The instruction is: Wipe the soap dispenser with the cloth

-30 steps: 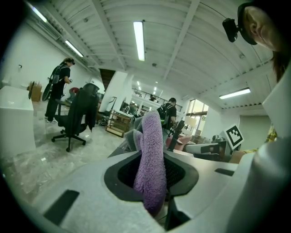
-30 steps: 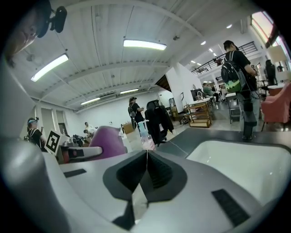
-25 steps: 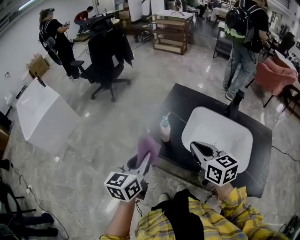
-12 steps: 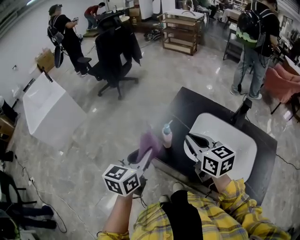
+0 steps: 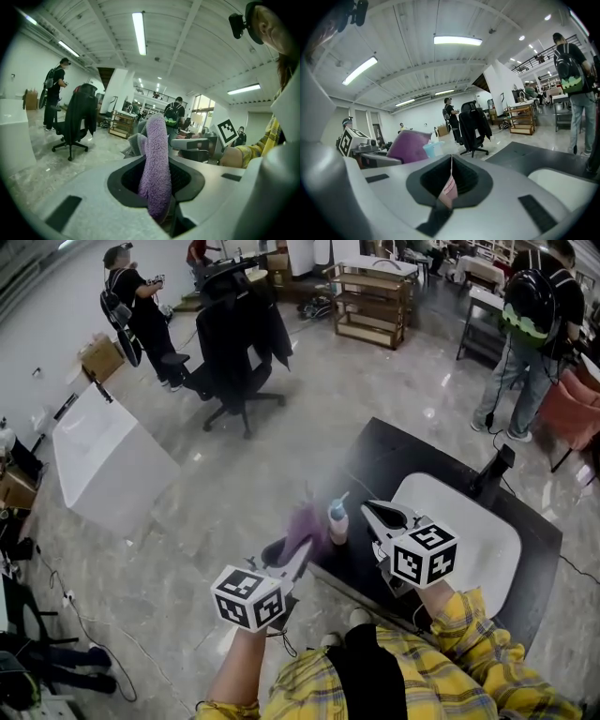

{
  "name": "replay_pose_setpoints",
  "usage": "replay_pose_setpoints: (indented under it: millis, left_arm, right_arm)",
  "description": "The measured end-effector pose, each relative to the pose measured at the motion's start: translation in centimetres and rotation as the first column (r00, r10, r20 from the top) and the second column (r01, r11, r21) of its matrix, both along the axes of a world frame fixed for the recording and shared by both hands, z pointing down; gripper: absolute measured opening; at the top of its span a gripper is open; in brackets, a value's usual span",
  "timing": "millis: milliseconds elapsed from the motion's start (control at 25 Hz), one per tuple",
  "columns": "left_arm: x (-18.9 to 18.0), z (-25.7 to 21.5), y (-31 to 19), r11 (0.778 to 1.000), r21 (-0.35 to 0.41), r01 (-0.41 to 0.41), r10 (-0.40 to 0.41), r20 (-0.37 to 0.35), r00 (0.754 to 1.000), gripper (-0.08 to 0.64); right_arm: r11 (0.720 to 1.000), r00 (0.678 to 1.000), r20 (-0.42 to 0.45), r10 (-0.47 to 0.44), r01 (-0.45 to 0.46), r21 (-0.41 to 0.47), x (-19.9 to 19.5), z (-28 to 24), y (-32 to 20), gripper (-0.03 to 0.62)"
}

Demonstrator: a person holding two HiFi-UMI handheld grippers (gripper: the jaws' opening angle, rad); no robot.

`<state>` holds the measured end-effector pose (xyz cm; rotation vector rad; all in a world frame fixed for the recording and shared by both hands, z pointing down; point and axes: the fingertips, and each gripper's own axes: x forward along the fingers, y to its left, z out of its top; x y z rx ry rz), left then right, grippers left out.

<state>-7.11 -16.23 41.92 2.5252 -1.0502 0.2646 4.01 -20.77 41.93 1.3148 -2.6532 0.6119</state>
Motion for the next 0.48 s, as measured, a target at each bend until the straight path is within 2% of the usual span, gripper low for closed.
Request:
replay_pose_setpoints:
  millis: [240,480]
  left_arm:
    - [1.4,0.0,-0.9,0.996,0.012,-0.088,0.087,0.045,0.995,0.077]
    - [2.3,1.1,-0.7,0.992,-0.029,-0.126,0.127,0.029,0.992,0.077]
  right_arm:
    - [1.0,1.0,-0.001,-0.018,0.018,-0.019,-1.3,1.1,-2.2,0.006]
    - [0.998,0.999,-0.002,-0.037,0.037,-0.043,-2.1,2.3,-2.4,0.006]
